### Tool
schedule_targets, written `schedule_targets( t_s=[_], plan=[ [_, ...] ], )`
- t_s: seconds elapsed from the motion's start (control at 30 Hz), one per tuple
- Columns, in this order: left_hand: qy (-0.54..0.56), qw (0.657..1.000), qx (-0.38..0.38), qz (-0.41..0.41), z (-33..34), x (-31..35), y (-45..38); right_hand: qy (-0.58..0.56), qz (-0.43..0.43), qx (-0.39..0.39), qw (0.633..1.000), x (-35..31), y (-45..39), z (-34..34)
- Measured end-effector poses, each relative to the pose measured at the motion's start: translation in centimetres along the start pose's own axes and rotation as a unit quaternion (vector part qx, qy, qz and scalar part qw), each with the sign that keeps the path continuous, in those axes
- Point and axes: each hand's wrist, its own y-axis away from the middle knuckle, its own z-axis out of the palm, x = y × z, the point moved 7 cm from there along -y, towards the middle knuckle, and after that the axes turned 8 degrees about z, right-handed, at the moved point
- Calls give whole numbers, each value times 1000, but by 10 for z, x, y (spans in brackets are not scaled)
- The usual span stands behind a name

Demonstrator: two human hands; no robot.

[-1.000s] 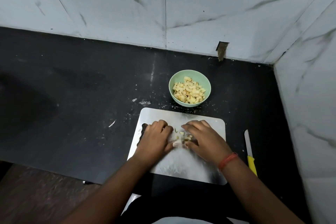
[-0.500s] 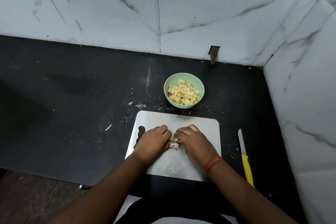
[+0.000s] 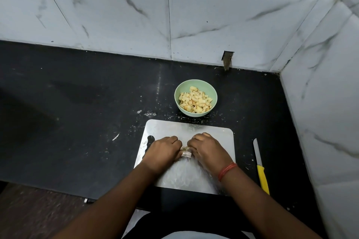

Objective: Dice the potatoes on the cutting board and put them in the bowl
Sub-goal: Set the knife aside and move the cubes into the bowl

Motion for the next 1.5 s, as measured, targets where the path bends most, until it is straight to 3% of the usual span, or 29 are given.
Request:
schedule_targets(
  t_s=[0.07, 0.13, 0.23, 0.33, 0.4, 0.53, 0.63, 0.7, 0.73, 0.77, 0.83, 0.87, 0.9, 0.97, 1.03, 1.07, 1.27, 1.4, 1.5],
  plan=[
    [1, 1000, -10, -3, -2, -1, -1, -84, 70, -14, 994, 9, -2, -5],
    [7, 1000, -8, -4, -3, -1, -1, -211, 158, -22, 964, 20, 0, -9],
    [32, 999, 7, -5, -4, -2, -2, -427, 285, -55, 856, 34, 10, -3],
    [81, 996, 20, -33, -5, -3, -5, -571, 326, -61, 751, 39, 13, -2],
    [153, 983, 39, -96, -9, -10, -10, -653, 339, -47, 675, 38, 11, -7],
    [325, 906, 132, -238, -31, -22, -38, -769, 352, -32, 532, 37, 0, -27],
    [415, 834, 219, -292, -56, -34, -76, -811, 313, -1, 495, 38, -29, -57],
    [422, 817, 247, -305, -69, -47, -104, -800, 283, 37, 528, 42, -57, -76],
    [418, 818, 246, -309, -73, -53, -117, -768, 273, 53, 577, 44, -72, -86],
    [410, 823, 230, -318, -72, -61, -128, -692, 268, 65, 667, 49, -85, -94],
    [395, 838, 167, -336, -62, -75, -142, -362, 238, 40, 900, 52, -109, -103],
    [387, 847, 139, -337, -56, -79, -143, -182, 205, -2, 962, 50, -115, -99],
    [377, 856, 125, -332, -54, -80, -141, -67, 170, -19, 983, 47, -117, -96],
    [345, 875, 148, -305, -63, -77, -125, -39, 132, 44, 990, 40, -107, -103],
    [324, 886, 187, -273, -72, -66, -97, -103, 95, 146, 979, 32, -82, -111],
    [316, 892, 191, -260, -72, -60, -80, -123, 73, 160, 977, 26, -69, -106],
    [203, 969, 24, -142, -19, -34, 3, -64, 3, -25, 998, 0, -10, -17],
    [144, 985, -53, -73, -2, -23, 18, -37, -21, -38, 998, -8, 0, -4],
    [116, 990, -70, -44, 2, -17, 15, -43, -21, -47, 998, -11, -5, -3]
  ],
)
